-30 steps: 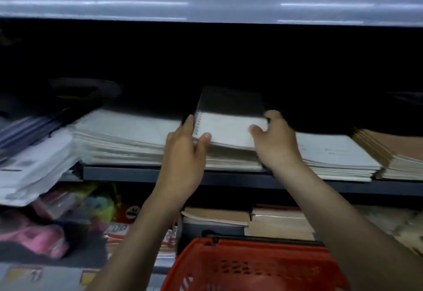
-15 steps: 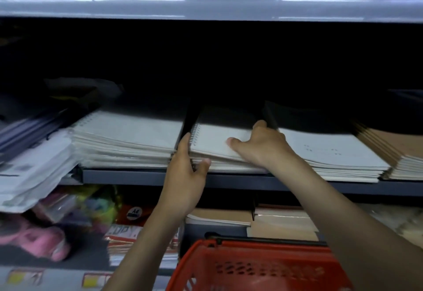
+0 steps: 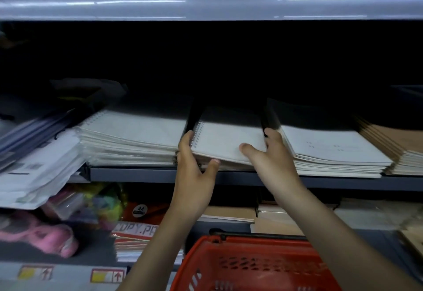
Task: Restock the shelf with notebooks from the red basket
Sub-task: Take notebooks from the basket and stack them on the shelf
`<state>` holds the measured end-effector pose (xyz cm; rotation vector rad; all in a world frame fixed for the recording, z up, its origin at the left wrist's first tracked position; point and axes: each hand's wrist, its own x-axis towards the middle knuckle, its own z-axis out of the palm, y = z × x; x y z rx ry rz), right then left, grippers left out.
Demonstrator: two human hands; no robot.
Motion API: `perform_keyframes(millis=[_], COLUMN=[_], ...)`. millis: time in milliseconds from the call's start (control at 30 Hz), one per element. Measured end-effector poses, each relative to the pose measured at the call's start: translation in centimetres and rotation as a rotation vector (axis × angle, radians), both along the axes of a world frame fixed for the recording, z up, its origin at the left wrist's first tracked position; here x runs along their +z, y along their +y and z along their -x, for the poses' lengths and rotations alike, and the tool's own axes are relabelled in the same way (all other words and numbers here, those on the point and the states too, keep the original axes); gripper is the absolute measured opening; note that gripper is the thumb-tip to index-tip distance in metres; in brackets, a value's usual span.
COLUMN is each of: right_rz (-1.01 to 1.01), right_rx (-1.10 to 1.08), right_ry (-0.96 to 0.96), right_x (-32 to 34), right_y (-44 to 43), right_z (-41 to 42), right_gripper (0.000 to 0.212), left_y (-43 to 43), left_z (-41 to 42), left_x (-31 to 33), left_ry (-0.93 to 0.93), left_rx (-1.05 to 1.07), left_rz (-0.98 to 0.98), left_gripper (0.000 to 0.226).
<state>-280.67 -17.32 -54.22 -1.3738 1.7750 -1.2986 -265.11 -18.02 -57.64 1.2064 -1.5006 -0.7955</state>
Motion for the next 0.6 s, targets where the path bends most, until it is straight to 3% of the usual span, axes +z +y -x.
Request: perform_keyframes(millis=[100, 200, 333, 600], right_rz=[0.045, 0.09, 0.123, 0.111], right_rx=[0.077, 0.024, -0.152, -0.137], right_ry=[-0.044, 0.036, 0.125, 0.142], right_x=[-1.1, -1.8, -2.2, -2.8], right_y=[1.3, 1.2, 0.7, 0.2], right_z=[0.0, 0.2, -0.4, -1.4], right_gripper=[0.074, 0.067, 0.063, 0.064], left_y=[0.1, 0.3, 0.4, 0.4], left_z=[-0.1, 0.0, 0.7, 1.1], left_x=[-0.1, -0.2, -0.1, 0.2], left_ry=[0.067, 0.09, 0.012, -0.052], left_rx=[-0.036, -0.018, 0.026, 0.044], left_rz=[0.017, 0.012, 0.036, -0.046], left_gripper=[0.084, 0.077, 0.063, 0.068])
